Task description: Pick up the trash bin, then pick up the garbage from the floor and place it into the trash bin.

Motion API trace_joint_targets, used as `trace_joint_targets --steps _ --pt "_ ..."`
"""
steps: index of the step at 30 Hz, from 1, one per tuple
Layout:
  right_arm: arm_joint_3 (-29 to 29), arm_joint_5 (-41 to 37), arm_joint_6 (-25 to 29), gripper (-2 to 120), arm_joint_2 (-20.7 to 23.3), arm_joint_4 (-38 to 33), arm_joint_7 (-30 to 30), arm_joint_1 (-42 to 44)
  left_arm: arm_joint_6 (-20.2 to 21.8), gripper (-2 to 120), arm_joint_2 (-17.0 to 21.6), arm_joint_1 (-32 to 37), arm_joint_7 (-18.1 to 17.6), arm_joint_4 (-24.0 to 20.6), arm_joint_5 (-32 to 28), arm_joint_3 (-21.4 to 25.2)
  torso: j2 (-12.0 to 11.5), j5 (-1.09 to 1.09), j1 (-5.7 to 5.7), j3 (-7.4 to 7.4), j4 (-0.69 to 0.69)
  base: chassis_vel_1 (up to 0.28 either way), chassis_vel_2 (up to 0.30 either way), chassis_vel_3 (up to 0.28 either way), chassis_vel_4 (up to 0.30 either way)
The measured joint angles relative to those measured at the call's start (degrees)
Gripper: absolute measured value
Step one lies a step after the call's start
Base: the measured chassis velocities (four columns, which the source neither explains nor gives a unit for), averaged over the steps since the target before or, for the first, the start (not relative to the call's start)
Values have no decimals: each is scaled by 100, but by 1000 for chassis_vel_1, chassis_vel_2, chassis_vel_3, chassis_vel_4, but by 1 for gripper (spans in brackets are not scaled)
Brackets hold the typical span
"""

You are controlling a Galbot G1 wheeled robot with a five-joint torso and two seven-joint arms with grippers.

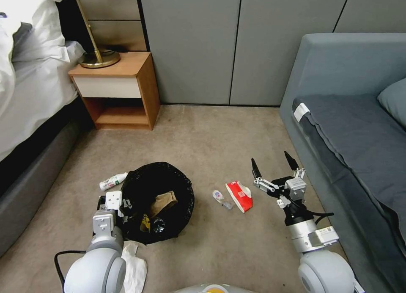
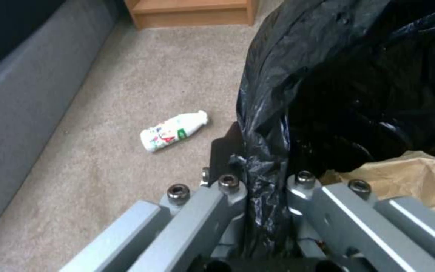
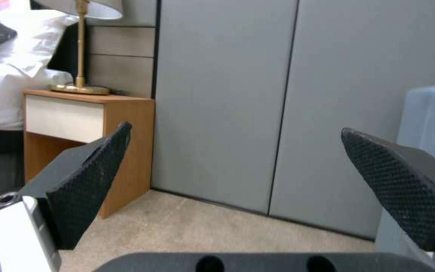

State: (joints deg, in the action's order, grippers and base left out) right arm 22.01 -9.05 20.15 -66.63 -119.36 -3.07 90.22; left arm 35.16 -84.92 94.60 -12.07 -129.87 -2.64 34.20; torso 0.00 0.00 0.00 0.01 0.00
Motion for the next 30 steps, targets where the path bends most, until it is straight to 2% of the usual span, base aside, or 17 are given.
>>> trace_joint_targets --steps 8,15,19,21,22,26,27,30 --pt "-10 23 52 100 69 77 27 -150 0 1 -8 -10 1 -2 -2 4 0 0 0 -1 -1 -11 6 5 -10" --pt "-119 87 -160 100 447 482 -108 -721 2 1 -9 -21 2 32 -3 4 0 0 -1 0 0 0 0 0 0" --pt "-437 -16 -512 100 709 962 -126 -1198 3 1 -14 -21 3 53 0 5 0 -1 0 0 0 0 0 0 0" --pt "-687 -174 -781 100 861 1296 74 -1590 6 1 -20 -20 3 71 2 19 0 0 0 0 0 0 0 0 0" --pt "-687 -174 -781 100 861 1296 74 -1590 6 1 -20 -20 3 71 2 19 0 0 0 0 0 0 0 0 0" --pt "-1165 -286 -1064 100 965 2069 587 -2321 11 1 -37 -20 3 104 9 40 0 0 0 0 1 0 0 0 0" --pt "-1165 -286 -1064 100 965 2069 587 -2321 11 1 -37 -20 3 104 9 40 0 0 0 0 1 0 0 0 0" --pt "-1502 -286 -1144 100 968 2666 836 -2707 14 1 -44 -25 2 127 11 55 0 0 0 0 1 0 0 0 0"
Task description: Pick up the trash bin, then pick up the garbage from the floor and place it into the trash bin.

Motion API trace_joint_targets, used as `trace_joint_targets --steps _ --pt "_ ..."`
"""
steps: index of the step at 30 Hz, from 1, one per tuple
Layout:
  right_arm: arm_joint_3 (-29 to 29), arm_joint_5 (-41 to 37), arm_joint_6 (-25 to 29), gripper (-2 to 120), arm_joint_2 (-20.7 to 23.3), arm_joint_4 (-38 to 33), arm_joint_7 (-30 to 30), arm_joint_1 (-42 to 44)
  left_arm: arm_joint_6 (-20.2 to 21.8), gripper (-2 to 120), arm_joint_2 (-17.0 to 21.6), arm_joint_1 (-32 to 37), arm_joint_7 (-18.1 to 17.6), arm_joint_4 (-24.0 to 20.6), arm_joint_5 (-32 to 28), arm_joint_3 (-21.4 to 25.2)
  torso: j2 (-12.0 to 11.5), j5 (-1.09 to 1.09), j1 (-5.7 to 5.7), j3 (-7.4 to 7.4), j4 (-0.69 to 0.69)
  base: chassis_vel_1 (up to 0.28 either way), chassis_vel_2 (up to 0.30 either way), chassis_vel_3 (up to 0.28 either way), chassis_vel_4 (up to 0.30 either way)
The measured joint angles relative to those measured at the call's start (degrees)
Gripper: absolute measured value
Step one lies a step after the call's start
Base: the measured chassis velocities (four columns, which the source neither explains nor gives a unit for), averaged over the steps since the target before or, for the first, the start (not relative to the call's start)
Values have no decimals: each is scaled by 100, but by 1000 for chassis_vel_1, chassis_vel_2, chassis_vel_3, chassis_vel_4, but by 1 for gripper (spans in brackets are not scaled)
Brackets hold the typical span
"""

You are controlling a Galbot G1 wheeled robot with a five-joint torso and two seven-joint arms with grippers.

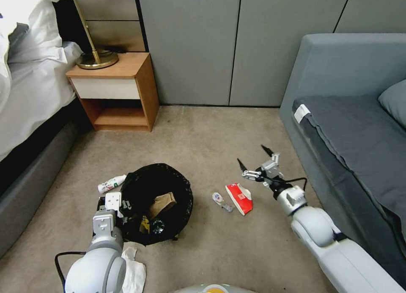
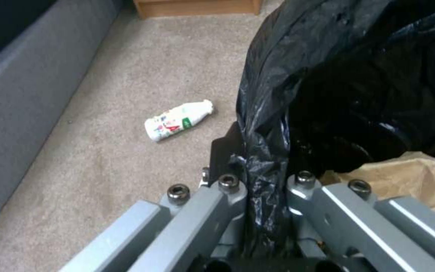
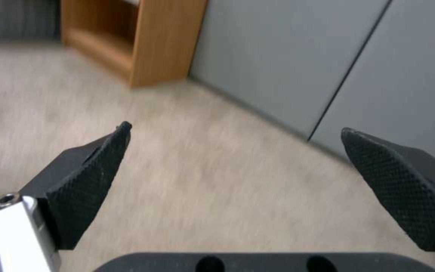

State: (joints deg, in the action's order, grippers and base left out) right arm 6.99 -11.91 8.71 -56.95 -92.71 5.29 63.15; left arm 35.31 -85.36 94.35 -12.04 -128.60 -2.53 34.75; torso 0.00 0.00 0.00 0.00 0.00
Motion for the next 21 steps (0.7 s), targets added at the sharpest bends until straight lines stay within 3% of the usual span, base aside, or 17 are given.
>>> trace_joint_targets --steps 8,21 --pt "-679 144 49 100 -277 1329 415 -511 4 1 -30 1 -5 34 9 27 0 0 0 0 0 0 0 0 0" --pt "-602 555 408 100 -693 2562 765 -498 4 1 -28 42 -11 50 31 20 0 1 0 0 -1 0 0 0 0"
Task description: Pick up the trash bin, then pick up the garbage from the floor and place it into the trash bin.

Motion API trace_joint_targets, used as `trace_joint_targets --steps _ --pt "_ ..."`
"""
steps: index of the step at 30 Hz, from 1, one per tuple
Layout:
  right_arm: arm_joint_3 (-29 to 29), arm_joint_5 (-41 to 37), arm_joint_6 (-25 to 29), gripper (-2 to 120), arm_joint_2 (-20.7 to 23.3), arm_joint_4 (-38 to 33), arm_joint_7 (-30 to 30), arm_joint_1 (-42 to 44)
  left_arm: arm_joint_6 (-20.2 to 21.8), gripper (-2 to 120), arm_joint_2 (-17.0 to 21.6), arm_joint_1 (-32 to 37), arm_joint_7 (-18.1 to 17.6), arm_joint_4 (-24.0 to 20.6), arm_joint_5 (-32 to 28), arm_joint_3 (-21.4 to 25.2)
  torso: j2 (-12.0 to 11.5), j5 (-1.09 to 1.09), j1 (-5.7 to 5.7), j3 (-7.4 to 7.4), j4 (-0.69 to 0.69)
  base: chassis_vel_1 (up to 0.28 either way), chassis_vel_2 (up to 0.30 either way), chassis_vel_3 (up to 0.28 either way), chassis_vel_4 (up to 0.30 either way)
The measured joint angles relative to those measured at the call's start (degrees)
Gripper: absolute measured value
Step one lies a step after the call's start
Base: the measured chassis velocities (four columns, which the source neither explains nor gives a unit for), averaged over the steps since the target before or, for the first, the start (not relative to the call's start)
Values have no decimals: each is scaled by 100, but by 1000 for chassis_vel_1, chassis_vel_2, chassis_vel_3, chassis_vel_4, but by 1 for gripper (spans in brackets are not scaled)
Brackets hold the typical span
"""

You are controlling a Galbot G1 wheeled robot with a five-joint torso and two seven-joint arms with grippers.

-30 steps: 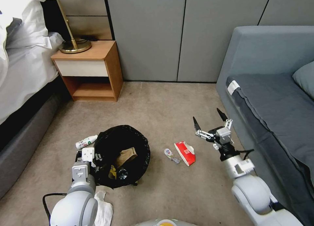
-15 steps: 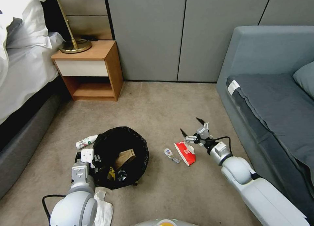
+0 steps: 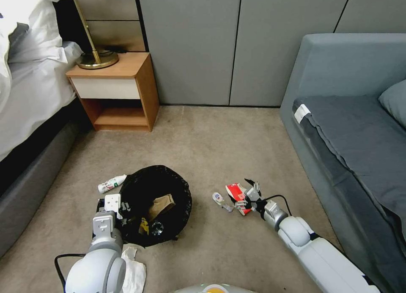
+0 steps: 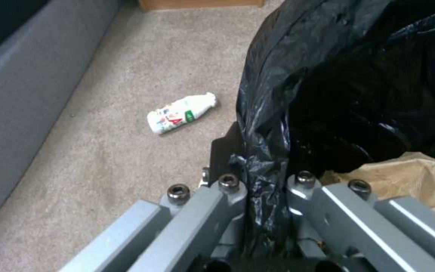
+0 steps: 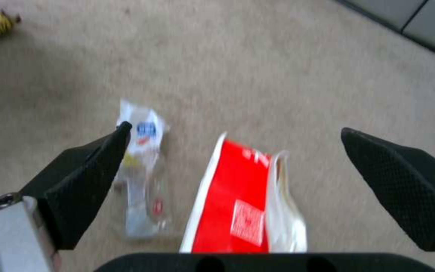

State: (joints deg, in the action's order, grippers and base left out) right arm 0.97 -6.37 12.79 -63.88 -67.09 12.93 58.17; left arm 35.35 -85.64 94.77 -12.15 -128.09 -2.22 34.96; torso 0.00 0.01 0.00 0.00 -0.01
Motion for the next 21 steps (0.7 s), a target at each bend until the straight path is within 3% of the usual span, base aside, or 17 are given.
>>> trace_joint_targets --steps 11,21 --pt "350 409 418 100 -488 1214 222 -180 -11 1 0 65 -1 -26 30 -22 0 -1 0 0 1 0 0 0 0" --pt "498 491 580 98 -700 1664 259 -307 -12 1 -6 57 -1 -30 41 -33 0 0 0 0 1 0 0 0 0"
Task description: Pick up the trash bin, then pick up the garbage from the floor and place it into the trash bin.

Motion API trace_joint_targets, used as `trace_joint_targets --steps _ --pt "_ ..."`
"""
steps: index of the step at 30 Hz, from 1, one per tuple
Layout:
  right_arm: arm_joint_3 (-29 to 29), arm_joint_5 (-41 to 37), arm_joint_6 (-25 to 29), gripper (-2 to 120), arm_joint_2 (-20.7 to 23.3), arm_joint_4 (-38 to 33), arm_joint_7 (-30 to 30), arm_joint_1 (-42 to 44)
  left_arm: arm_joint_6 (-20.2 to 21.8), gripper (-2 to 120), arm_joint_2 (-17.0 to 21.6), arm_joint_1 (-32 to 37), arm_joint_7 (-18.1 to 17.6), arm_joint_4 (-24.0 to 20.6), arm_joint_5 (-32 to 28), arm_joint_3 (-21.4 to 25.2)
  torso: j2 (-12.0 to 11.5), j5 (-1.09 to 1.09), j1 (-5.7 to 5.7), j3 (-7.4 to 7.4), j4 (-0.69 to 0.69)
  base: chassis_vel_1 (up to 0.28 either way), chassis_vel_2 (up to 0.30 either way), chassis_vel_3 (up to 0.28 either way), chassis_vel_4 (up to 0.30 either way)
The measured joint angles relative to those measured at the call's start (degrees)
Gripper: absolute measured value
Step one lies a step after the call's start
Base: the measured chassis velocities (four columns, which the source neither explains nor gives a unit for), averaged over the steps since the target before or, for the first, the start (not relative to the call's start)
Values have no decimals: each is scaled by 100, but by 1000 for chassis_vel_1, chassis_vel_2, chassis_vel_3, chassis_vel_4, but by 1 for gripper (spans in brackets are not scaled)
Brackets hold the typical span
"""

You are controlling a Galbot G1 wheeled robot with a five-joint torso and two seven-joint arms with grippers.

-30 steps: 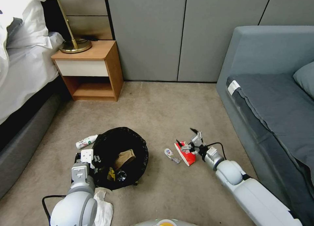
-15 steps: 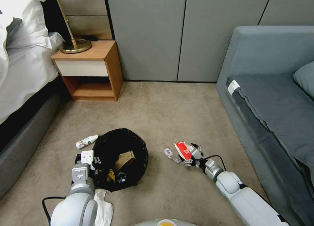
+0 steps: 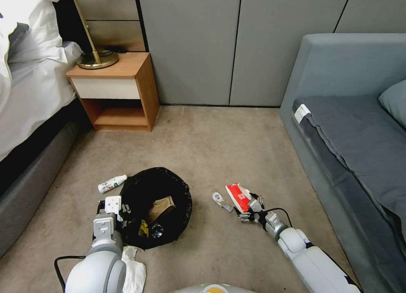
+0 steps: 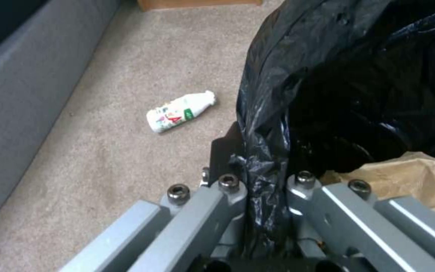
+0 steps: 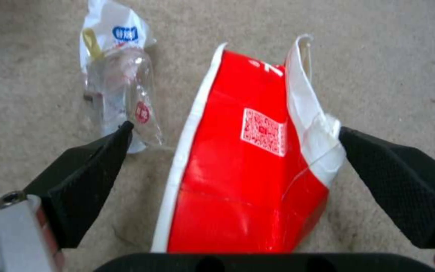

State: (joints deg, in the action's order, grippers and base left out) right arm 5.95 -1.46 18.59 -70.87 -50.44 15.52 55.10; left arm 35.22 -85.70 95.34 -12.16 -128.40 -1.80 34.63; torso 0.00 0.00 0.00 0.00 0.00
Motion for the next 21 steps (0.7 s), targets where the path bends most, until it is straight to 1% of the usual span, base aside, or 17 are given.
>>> trace_joint_targets --steps 6,9,10,12,13,14,15,16,20,21 --pt "116 115 193 96 -110 317 42 -76 -2 1 2 13 0 -12 2 15 0 0 0 0 0 0 0 0 0" --pt "138 133 252 89 -125 353 57 -79 -3 1 -1 4 0 -12 3 10 0 0 0 0 0 0 0 0 0" --pt "138 133 252 89 -125 353 57 -79 -3 1 -1 4 0 -12 3 10 0 0 0 0 0 0 0 0 0" --pt "148 130 257 83 -124 335 58 -76 -3 1 -6 -8 0 -11 6 2 0 -1 0 0 0 0 0 0 0" --pt "148 130 257 83 -124 335 58 -76 -3 1 -6 -8 0 -11 6 2 0 -1 0 0 0 0 0 0 0" --pt "150 128 258 76 -120 325 58 -75 -3 1 -7 -10 0 -9 6 -2 0 -1 0 0 0 0 0 0 0" --pt "152 124 261 73 -115 321 58 -76 -3 1 -7 -12 0 -7 7 -2 0 0 0 0 0 0 0 0 0" --pt "152 124 261 73 -115 321 58 -76 -3 1 -7 -12 0 -7 7 -2 0 0 0 0 0 0 0 0 0" --pt "160 109 275 52 -107 302 59 -79 -5 1 -5 -16 0 0 6 2 0 0 0 0 0 0 0 0 0" --pt "160 109 275 52 -107 302 59 -79 -5 1 -5 -16 0 0 6 2 0 0 0 0 0 0 0 0 0"
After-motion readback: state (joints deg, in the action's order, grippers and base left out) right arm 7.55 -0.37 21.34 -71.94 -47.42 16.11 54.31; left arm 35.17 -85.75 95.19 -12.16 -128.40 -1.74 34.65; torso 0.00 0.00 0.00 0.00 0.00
